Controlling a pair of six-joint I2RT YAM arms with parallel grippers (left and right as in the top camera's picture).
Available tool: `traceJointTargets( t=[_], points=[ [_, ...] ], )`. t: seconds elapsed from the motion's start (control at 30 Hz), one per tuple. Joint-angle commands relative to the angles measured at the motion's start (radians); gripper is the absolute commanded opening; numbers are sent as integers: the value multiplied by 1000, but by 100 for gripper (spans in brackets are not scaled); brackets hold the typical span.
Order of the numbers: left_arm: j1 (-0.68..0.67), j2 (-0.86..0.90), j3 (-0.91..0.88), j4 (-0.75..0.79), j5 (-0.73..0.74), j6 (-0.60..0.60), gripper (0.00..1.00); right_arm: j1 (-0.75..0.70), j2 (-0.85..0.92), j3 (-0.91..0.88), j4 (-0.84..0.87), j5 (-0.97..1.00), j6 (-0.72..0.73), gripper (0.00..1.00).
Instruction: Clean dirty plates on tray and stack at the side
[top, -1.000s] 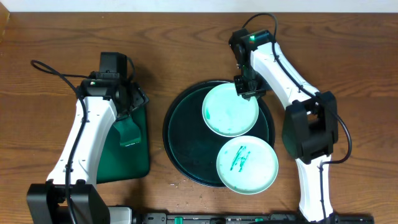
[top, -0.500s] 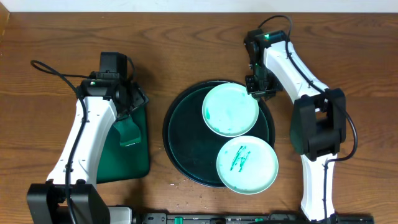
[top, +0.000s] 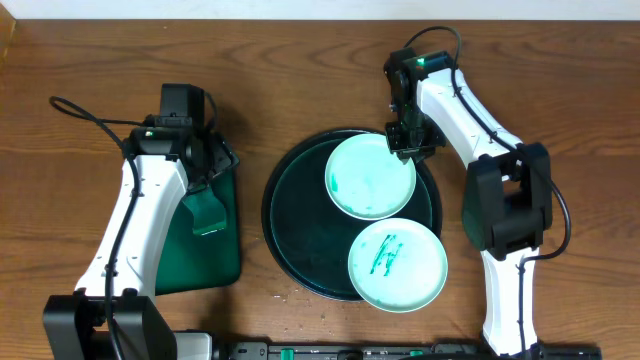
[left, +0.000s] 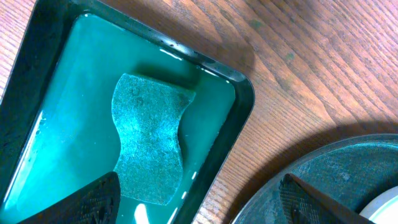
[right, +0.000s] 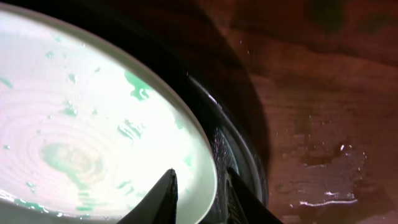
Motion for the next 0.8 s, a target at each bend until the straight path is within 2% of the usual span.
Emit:
traceJointTargets(
  t=[0.0,0.2,0.23,0.3,0.37,0.77],
  points=[
    [5,-2,14,-10,-2,7,82,3,-4,-32,17,-20,-6,23],
    [5,-2,14,-13,-2,6,82,-3,-4,-84,44,-23,2,21],
    [5,-2,14,-13,-2,7,82,-4,-4,-87,46,-23,2,18],
    [5,-2,14,-13,-2,6,82,-4,-4,-87,46,-23,1,7],
    [5,-2,14,-13,-2,6,82,-2,-4,-87,46,-23,1,1],
    [5,-2,14,-13,-2,6,82,-1,-5,-74,59,-14,1,1]
  ],
)
